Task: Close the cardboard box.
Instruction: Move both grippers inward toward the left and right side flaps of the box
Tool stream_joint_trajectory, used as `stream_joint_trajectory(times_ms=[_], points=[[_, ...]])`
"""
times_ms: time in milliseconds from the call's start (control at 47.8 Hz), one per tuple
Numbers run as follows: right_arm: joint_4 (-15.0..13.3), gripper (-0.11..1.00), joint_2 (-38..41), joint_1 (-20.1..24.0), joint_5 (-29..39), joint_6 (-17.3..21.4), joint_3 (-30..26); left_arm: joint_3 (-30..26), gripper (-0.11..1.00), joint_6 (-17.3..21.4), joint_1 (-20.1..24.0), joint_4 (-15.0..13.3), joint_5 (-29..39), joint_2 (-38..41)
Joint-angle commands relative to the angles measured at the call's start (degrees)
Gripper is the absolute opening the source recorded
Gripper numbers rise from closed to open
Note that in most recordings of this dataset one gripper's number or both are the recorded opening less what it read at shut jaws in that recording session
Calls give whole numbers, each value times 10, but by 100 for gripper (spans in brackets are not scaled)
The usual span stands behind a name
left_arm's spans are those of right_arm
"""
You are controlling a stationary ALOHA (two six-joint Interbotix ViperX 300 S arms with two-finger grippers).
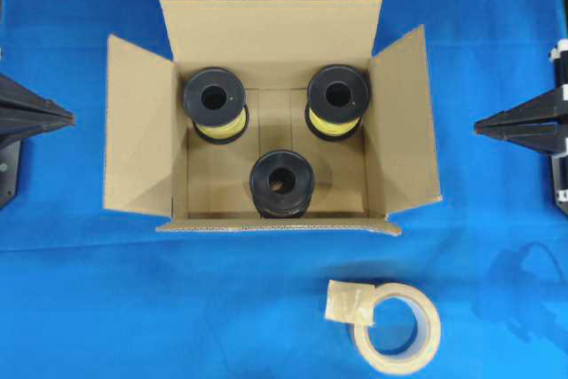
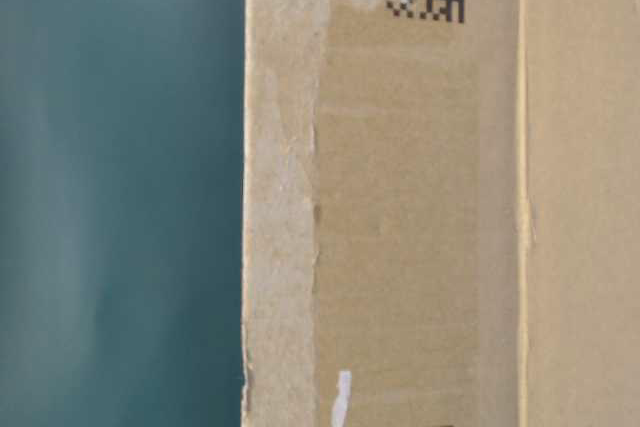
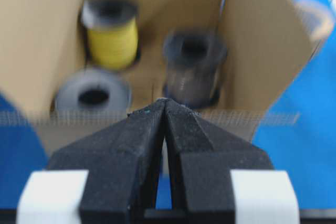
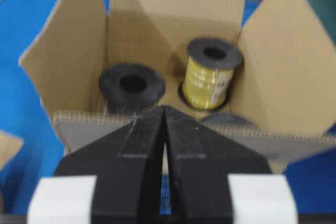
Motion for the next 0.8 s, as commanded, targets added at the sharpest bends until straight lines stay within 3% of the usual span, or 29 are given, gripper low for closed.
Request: stream_joint_trajectory(times_ms=[0,398,586,775], points=[[5,0,18,-1,-15,1,11,11,0,-4,4,-4,3,18],[49,0,170,-1,-180,2,69,68,0,-23,4,-4,-109,105],[49,0,186,-1,-204,1,58,69,0,-23,4,-4,-140,119],[48,0,218,-5,-208,-6,23,69,0,-12,11,-4,-244,154]])
